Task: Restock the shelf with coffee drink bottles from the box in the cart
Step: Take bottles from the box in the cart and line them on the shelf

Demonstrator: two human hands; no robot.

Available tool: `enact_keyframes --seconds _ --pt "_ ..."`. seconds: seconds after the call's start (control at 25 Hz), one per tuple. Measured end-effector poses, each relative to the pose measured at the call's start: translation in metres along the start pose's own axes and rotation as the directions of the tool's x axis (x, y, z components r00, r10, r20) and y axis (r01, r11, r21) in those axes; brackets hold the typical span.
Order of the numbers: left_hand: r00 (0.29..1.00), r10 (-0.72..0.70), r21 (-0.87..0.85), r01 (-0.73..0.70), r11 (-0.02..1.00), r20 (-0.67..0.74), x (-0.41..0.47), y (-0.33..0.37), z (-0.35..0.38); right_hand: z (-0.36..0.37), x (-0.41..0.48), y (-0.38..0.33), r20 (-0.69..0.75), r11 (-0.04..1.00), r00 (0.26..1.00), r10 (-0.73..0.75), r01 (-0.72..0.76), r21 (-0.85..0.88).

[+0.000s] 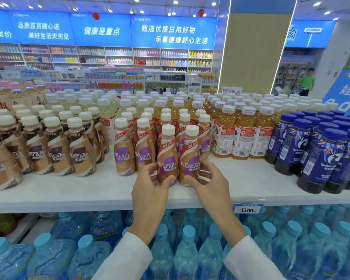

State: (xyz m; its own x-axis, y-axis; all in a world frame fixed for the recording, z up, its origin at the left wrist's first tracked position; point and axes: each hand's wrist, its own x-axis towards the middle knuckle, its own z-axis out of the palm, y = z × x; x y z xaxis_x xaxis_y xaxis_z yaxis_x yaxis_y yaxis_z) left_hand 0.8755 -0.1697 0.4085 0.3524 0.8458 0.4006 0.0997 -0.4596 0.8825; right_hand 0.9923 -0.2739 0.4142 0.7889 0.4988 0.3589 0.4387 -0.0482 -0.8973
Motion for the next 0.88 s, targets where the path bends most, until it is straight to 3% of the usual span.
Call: enact_keyframes --seconds 0.28,0.6,0.88 --pt "0.997 0.052 0.118 -0.045 0.992 -0.056 0.017 -0.001 0.021 0.009 0.026 -0.006 0.048 0.998 0.998 -0.030 0.033 -0.057" --pt "0.996 0.012 0.247 0.009 0.969 -0.084 0.018 0.002 0.029 0.021 0.038 0.004 0.036 0.997 0.999 -0.029 0.031 -0.071" --pt "0.996 0.014 0.274 0.011 0.962 -0.088 0.018 -0.001 0.030 0.027 0.041 0.015 0.027 0.992 0.998 -0.049 0.052 -0.119"
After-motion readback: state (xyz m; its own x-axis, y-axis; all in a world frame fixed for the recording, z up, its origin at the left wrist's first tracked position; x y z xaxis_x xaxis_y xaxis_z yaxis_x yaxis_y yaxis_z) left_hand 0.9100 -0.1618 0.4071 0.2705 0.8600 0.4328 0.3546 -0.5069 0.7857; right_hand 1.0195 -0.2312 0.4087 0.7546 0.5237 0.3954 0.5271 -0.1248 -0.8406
